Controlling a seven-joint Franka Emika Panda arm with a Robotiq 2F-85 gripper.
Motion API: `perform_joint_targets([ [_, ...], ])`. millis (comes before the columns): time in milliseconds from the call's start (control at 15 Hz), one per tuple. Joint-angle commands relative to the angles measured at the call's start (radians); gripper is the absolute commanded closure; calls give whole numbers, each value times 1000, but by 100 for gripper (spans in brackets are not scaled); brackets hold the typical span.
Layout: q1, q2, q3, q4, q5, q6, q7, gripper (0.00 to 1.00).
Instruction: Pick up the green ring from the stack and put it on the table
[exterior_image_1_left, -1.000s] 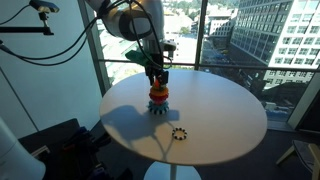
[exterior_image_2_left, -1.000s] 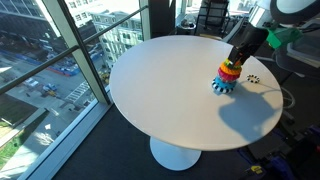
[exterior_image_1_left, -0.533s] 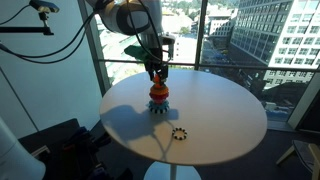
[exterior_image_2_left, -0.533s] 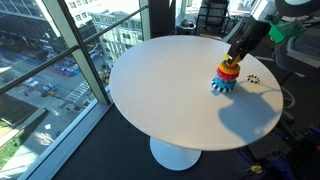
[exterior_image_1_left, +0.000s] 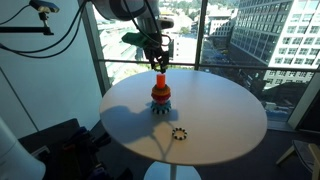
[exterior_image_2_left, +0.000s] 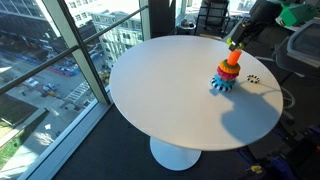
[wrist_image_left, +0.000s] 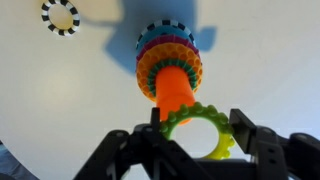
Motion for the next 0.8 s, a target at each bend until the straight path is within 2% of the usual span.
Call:
perform_joint_targets([
  [0, 16, -51, 0, -8, 68, -33, -76, 56],
  [333, 48, -37, -4, 24, 190, -141, -231, 56],
  [733, 48, 18, 0, 46, 186, -272, -291, 56],
])
